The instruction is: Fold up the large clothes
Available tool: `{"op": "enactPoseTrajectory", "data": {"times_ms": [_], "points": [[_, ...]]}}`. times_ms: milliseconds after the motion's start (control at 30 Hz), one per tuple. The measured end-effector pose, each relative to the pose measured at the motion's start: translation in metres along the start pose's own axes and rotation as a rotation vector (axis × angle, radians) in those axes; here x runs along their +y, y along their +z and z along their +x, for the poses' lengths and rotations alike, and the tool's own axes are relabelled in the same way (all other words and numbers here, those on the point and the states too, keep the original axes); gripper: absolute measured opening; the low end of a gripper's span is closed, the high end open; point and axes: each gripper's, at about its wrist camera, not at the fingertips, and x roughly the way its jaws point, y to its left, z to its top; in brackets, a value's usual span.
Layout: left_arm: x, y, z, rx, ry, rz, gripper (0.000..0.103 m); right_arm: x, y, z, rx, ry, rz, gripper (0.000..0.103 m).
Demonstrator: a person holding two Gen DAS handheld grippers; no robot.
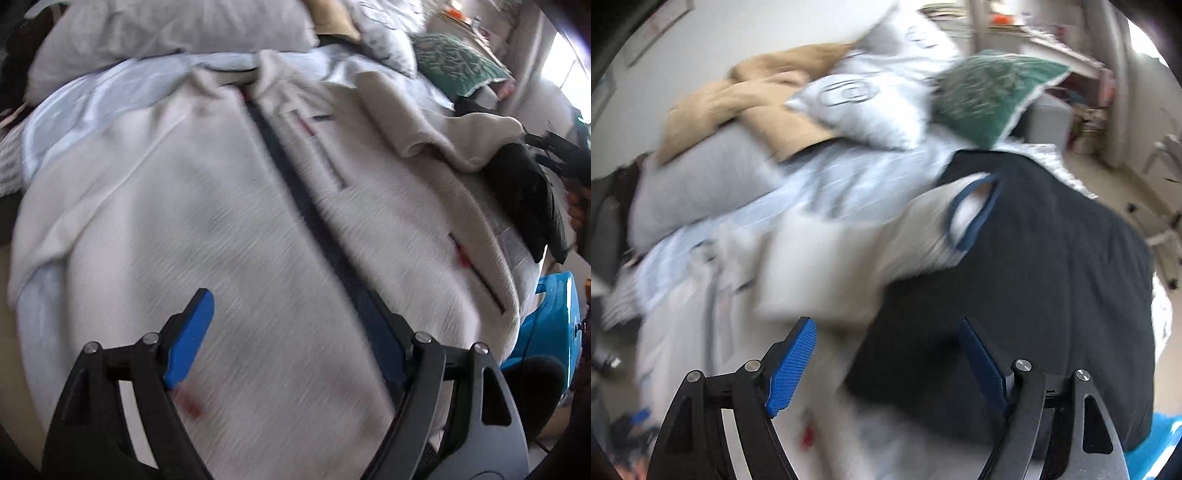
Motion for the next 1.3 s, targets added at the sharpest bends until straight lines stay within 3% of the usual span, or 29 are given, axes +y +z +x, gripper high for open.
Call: {"op": "enactPoseTrajectory", "data": {"times_ms": [67, 133, 167, 200, 267, 400, 467, 567, 633, 733, 767, 833, 933, 1067, 1200, 1233, 1300], "points": [[-0.013, 0.025, 0.019, -0.009, -0.015, 0.019, 0.081, -0.003, 0.016, 0.023, -0.037, -0.024, 0.03, 0.079], [-0.024, 0.049, 0.038, -0.03, -0.033, 0.037, 0.081, 0.004, 0.026, 0.045, -0.073, -0.027, 0.041, 0.047], [-0.026, 0.058, 0.045, -0.038, -0.039, 0.034, 0.081, 0.003, 0.032, 0.052, -0.064, -0.019, 0.026, 0.01], [-0.03, 0.073, 0.059, -0.047, -0.045, 0.029, 0.08, 0.003, 0.038, 0.056, -0.05, -0.006, 0.025, 0.011], [-0.034, 0.094, 0.076, -0.058, -0.051, 0.017, 0.069, 0.004, 0.051, 0.043, -0.091, -0.01, 0.012, 0.01], [-0.041, 0.139, 0.113, -0.107, -0.04, -0.017, 0.05, -0.011, 0.091, -0.016, -0.27, -0.064, -0.037, 0.009], [-0.034, 0.16, 0.131, -0.128, -0.04, -0.062, 0.039, -0.027, 0.115, -0.051, -0.373, -0.137, -0.034, 0.009], [-0.02, 0.187, 0.153, -0.177, -0.053, -0.139, 0.031, -0.05, 0.14, -0.085, -0.463, -0.276, -0.038, 0.009], [-0.014, 0.201, 0.163, -0.224, -0.059, -0.166, 0.029, -0.069, 0.151, -0.085, -0.459, -0.372, -0.042, 0.009], [-0.01, 0.223, 0.186, -0.283, -0.034, -0.174, 0.029, -0.101, 0.158, -0.06, -0.41, -0.434, -0.013, 0.009], [-0.009, 0.228, 0.199, -0.27, -0.022, -0.172, 0.029, -0.109, 0.157, -0.051, -0.396, -0.43, 0.0, 0.009], [-0.004, 0.234, 0.235, -0.162, 0.009, -0.192, 0.029, -0.121, 0.154, -0.03, -0.369, -0.406, 0.024, 0.009], [-0.015, 0.241, 0.229, -0.172, 0.056, -0.217, 0.03, -0.127, 0.146, -0.001, -0.326, -0.393, 0.016, 0.009], [-0.062, 0.23, 0.194, -0.254, -0.148, -0.156, 0.03, -0.13, 0.14, -0.003, -0.344, -0.363, 0.003, 0.009], [-0.128, 0.209, 0.199, -0.194, -0.341, -0.041, 0.029, -0.126, 0.146, -0.021, -0.374, -0.311, 0.009, 0.009], [-0.145, 0.204, 0.206, -0.18, -0.369, -0.022, 0.029, -0.12, 0.149, -0.029, -0.39, -0.301, 0.001, 0.009], [-0.17, 0.197, 0.223, -0.186, -0.353, 0.01, 0.029, -0.109, 0.155, -0.041, -0.411, -0.268, -0.01, 0.009]]}}
